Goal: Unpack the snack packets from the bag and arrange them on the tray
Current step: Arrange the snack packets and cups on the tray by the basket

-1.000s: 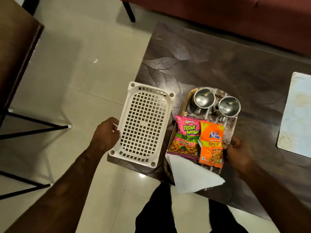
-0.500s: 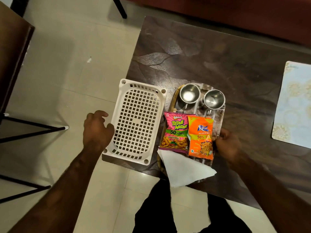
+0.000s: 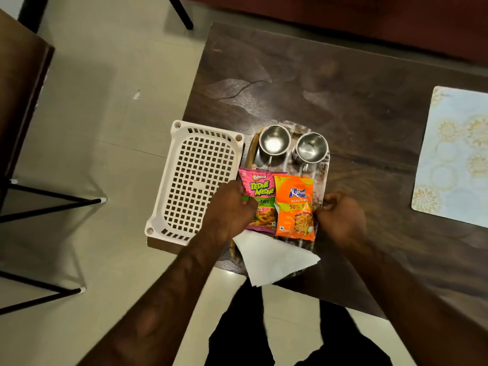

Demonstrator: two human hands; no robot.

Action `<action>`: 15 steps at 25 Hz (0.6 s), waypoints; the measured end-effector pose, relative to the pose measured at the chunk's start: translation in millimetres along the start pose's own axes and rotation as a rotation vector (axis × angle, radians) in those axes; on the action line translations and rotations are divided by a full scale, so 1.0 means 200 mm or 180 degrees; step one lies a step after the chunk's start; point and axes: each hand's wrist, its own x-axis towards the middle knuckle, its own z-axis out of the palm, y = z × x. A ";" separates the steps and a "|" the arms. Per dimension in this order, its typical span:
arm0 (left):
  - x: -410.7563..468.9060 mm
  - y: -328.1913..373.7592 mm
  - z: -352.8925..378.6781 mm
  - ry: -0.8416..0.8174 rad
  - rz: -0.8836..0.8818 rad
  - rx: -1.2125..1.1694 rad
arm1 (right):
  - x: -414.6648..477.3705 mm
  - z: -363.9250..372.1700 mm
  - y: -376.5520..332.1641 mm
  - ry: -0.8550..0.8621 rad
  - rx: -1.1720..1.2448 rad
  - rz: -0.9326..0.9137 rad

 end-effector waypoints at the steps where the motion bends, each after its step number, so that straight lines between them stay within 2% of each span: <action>1: 0.00 0.01 0.02 0.0020 -0.0057 0.0020 | -0.01 -0.02 0.00 0.0029 -0.0035 -0.0018; 4: 0.02 0.01 0.07 -0.0025 -0.0281 0.0038 | -0.03 -0.09 0.00 0.0056 -0.0121 -0.0234; 7: 0.00 0.00 0.10 0.0037 -0.0269 0.0048 | -0.04 -0.10 0.00 -0.0438 -0.0160 -0.0387; 9: 0.00 0.00 0.12 0.0149 -0.0220 -0.0048 | -0.05 -0.06 -0.01 -0.0692 -0.0258 -0.0313; 11: 0.00 0.00 0.13 0.0199 -0.0181 -0.0156 | -0.07 -0.01 -0.02 -0.0727 -0.0247 -0.0230; 15: 0.02 0.00 0.14 0.0210 -0.0291 -0.0121 | -0.07 0.05 -0.05 -0.0810 0.0258 0.0170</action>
